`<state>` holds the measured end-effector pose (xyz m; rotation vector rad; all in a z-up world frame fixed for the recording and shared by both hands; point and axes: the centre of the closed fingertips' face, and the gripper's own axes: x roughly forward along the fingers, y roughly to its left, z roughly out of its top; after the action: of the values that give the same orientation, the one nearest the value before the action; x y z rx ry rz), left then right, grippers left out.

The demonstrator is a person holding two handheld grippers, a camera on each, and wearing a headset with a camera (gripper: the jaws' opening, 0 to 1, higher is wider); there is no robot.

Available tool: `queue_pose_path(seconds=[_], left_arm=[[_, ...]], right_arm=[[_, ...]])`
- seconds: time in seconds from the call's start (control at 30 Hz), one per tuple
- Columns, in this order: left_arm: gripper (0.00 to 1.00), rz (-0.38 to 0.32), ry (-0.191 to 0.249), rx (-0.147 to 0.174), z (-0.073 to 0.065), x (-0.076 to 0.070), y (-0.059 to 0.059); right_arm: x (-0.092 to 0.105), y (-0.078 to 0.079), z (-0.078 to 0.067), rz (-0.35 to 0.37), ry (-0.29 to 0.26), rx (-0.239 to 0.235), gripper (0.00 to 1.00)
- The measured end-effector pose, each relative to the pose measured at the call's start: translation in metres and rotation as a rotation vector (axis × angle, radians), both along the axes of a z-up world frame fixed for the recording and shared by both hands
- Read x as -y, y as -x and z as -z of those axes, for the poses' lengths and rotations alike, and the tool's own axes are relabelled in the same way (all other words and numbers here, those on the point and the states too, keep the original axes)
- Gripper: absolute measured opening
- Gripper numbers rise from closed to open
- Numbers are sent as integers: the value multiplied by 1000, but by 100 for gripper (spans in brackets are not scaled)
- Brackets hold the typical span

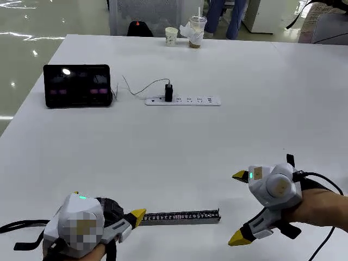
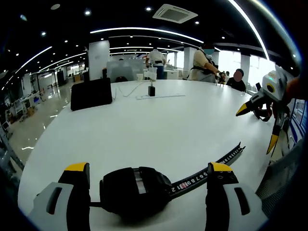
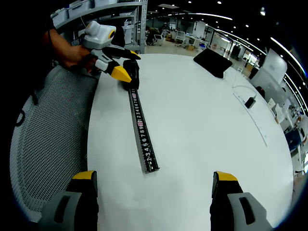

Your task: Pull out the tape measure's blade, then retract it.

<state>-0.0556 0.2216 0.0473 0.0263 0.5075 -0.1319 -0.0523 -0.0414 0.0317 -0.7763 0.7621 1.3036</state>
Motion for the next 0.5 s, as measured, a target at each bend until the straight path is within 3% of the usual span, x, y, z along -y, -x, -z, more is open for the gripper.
queue_pose_path(seconds=[0.07,0.17,0.3,0.33,0.4,0.5], left_arm=[[99,-22,7,9,-2,-2,-2],[99,-96,63,40,-10,-8,-6],[99,-103,60,54,-7,-12,-6],[99,-101,58,53,-4,-13,-5],[99,-102,49,22,5,-15,-2],[99,-116,70,16,7,-18,-1]], right_arm=[[-1,-1,3,-13,18,-8,99],[-5,-3,6,-22,23,-20,99],[-11,-6,11,-51,45,-25,99],[-12,-7,12,-54,47,-25,99],[-14,-11,14,-51,46,-31,99],[-17,-15,16,-32,32,-49,99]])
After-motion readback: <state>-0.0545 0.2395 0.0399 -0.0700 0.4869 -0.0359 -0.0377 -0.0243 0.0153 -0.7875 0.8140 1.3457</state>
